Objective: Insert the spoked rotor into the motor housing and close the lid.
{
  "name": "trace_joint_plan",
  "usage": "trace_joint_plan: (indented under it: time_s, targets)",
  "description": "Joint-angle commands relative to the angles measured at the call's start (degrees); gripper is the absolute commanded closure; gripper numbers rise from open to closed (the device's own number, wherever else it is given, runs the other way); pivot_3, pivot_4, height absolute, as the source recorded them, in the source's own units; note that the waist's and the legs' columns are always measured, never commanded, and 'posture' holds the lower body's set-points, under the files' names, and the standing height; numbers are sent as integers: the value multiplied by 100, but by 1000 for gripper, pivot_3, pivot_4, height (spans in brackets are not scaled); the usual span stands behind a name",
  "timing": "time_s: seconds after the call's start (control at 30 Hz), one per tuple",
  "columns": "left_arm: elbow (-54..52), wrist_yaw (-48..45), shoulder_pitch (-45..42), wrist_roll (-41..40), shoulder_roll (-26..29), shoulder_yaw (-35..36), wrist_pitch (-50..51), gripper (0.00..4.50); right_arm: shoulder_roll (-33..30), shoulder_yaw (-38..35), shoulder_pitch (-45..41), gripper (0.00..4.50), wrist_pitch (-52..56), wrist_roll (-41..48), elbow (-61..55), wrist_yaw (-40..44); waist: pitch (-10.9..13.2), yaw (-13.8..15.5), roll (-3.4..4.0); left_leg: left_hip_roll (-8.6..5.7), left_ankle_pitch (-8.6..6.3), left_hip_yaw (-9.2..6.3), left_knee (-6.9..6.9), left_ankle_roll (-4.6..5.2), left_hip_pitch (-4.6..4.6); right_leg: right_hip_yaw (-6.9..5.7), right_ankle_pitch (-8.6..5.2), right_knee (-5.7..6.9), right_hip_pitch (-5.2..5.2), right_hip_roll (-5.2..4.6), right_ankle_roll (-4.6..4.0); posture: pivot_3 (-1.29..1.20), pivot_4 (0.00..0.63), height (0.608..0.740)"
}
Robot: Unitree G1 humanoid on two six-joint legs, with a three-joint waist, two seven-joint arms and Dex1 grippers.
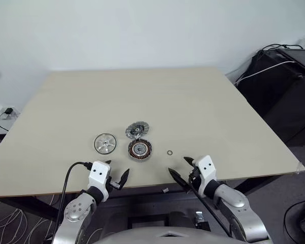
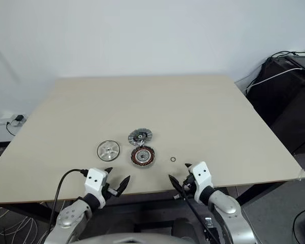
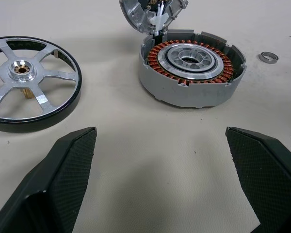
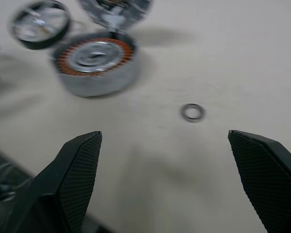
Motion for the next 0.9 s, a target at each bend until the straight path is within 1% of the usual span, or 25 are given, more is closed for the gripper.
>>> trace_joint_plan:
  time_s: [0.03,0.2,0.33,0.6,0.9]
  targets:
    - [-67,27,-96,-1,-33,-26,-145,0,194,157,-345,34,-29,-204,193,-236,1,-1,0,0,0,0,0,0,-1,0,0,0,-1,0,0,0,0,740]
    - [-46,34,-124,12,-43,-45,-136,0,550,353,-903,34,213,-324,738,-406,1,-11,0,-1,1,1,-3,1,-1,0,1,0,-3,2,-1,0,0,740]
    - [-52,38,-137,18,-50,-50,-129,0,794,247,-1342,34,458,-222,1172,-481,1,-18,-1,-2,5,2,-2,8,-1,1,1,1,-1,2,-2,0,0,740]
    - [-78,56,-110,1,-57,-42,-130,0,851,58,-1906,34,466,-256,1880,-548,0,-46,2,-8,16,1,-4,27,-1,1,7,1,0,3,-11,0,0,740]
    - [-75,81,-113,-4,-75,-64,-134,0,871,85,-2055,34,437,-319,2316,-515,-3,-70,2,-14,17,2,-3,28,3,1,7,2,2,8,-10,0,0,740]
